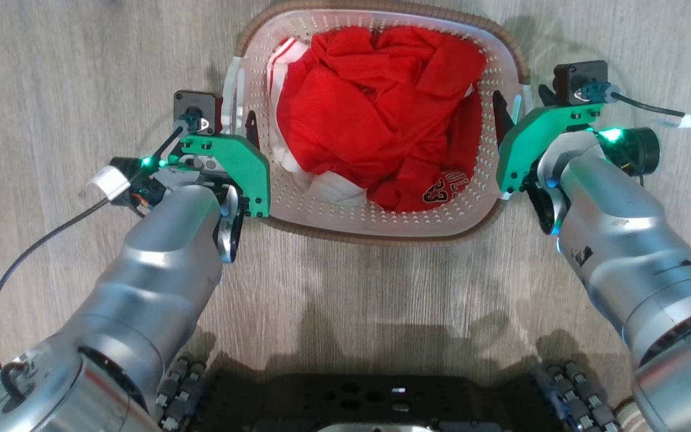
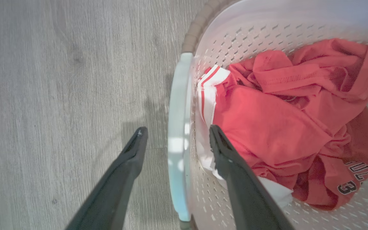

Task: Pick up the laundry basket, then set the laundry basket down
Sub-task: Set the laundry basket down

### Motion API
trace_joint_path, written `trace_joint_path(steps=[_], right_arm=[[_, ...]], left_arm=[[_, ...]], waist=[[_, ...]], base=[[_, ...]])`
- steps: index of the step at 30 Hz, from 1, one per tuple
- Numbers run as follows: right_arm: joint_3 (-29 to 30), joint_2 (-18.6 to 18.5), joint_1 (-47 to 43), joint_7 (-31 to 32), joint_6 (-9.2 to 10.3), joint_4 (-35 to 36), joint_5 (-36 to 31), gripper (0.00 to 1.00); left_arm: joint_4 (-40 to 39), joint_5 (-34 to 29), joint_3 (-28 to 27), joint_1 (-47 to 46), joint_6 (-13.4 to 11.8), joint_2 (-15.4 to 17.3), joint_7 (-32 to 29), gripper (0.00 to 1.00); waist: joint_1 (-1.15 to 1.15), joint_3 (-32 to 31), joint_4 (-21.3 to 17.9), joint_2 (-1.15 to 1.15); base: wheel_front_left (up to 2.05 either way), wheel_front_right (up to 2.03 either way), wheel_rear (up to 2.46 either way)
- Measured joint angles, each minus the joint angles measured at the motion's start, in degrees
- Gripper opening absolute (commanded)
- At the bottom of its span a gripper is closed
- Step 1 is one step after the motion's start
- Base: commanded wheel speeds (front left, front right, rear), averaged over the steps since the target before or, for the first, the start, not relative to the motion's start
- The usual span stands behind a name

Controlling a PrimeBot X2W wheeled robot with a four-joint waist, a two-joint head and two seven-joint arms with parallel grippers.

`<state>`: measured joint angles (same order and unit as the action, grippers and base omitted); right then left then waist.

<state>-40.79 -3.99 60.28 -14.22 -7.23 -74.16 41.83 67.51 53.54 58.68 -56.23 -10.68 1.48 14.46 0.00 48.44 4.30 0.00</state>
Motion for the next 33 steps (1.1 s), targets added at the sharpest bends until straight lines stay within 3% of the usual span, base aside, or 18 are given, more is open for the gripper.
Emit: trace_joint_path(steps=[7, 15, 24, 33], right_arm=[[1.0, 0.0, -1.0, 0.0, 0.0, -0.2, 0.0, 1.0], [6.9, 0.0, -0.9, 0.0, 0.0, 2.1, -4.7, 1.0], [18.9, -0.3, -9.8, -0.1, 0.0, 12.9, -15.1, 1.0], [28.4, 0.0, -23.4, -0.1, 0.0, 26.4, -25.0, 1.0]], left_arm=[[-1.7, -1.5, -2.6, 1.3, -0.5, 0.0, 0.0, 1.0], [-8.6, -8.8, -10.5, 4.9, -1.0, 1.0, 0.0, 1.0], [-19.4, -20.5, -22.3, 15.8, -1.2, 2.2, 0.0, 1.0], [-32.2, -32.4, -31.9, 28.7, 0.7, 2.1, 0.0, 1.0]], waist=[[0.0, -3.0, 0.0, 0.0], [0.0, -8.0, -0.4, 0.0], [0.0, -16.1, -1.1, 0.0], [0.0, -25.8, -1.4, 0.0]], base=[[0.0, 0.0, 0.0], [0.0, 0.0, 0.0], [0.0, 0.0, 0.0], [0.0, 0.0, 0.0]])
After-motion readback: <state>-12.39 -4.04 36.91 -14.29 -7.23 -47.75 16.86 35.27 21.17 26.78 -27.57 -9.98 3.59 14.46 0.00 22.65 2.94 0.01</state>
